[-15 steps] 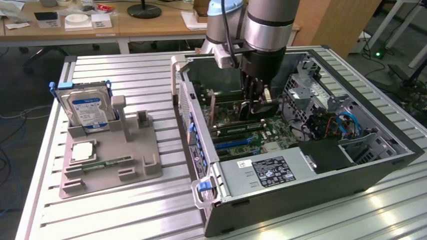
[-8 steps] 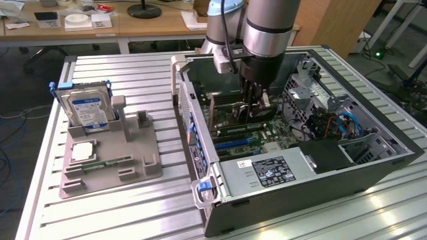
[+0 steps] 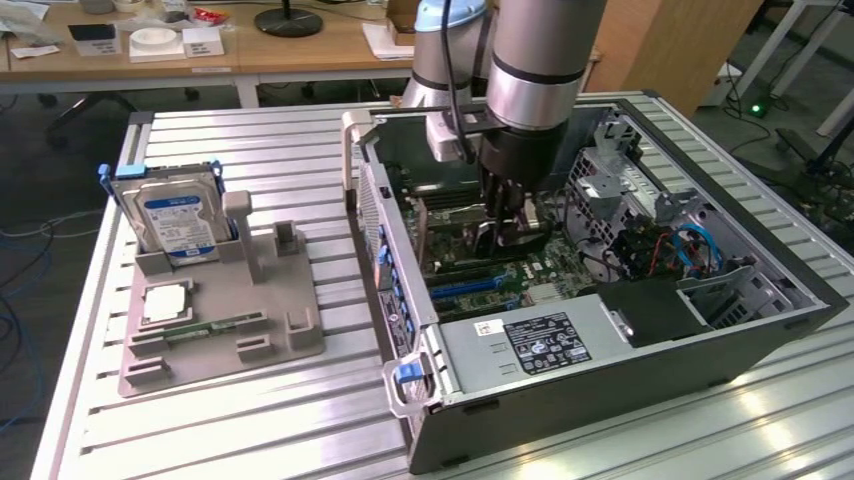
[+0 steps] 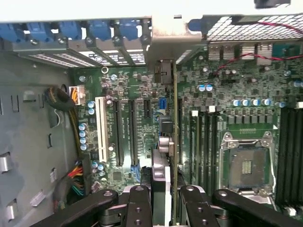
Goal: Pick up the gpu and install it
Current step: 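Insert the gpu into the slot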
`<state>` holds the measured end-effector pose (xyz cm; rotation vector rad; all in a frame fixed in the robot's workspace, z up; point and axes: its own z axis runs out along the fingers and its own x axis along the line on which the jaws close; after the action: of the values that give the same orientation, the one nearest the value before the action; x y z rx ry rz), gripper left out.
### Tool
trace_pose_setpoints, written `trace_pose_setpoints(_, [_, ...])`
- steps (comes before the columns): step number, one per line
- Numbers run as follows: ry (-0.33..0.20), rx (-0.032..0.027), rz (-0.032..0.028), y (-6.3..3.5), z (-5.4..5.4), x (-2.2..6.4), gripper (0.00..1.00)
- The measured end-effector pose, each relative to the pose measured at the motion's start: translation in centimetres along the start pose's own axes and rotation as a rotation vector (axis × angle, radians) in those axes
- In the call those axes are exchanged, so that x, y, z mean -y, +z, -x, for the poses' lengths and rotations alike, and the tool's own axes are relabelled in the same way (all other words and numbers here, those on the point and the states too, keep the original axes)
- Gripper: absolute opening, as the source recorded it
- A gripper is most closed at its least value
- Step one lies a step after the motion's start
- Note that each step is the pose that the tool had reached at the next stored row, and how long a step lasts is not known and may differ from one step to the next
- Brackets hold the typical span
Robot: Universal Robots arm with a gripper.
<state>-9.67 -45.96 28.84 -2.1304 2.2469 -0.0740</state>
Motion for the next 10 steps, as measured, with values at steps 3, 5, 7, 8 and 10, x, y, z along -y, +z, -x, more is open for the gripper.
trace_pose_setpoints(3, [0.0,-0.0003,0.0014,0.47,0.0,-0.04,0.28])
trace_pose_setpoints(5, [0.0,-0.0002,0.002,0.83,0.0,-0.06,0.28])
trace_pose_setpoints(7, [0.0,-0.0002,0.0023,1.18,0.0,-0.08,0.28])
trace_pose_setpoints(8, [0.0,-0.0001,0.0023,1.28,0.0,-0.11,0.28])
trace_pose_setpoints(10, [0.0,-0.0005,0.0024,1.36,0.0,-0.25,0.28])
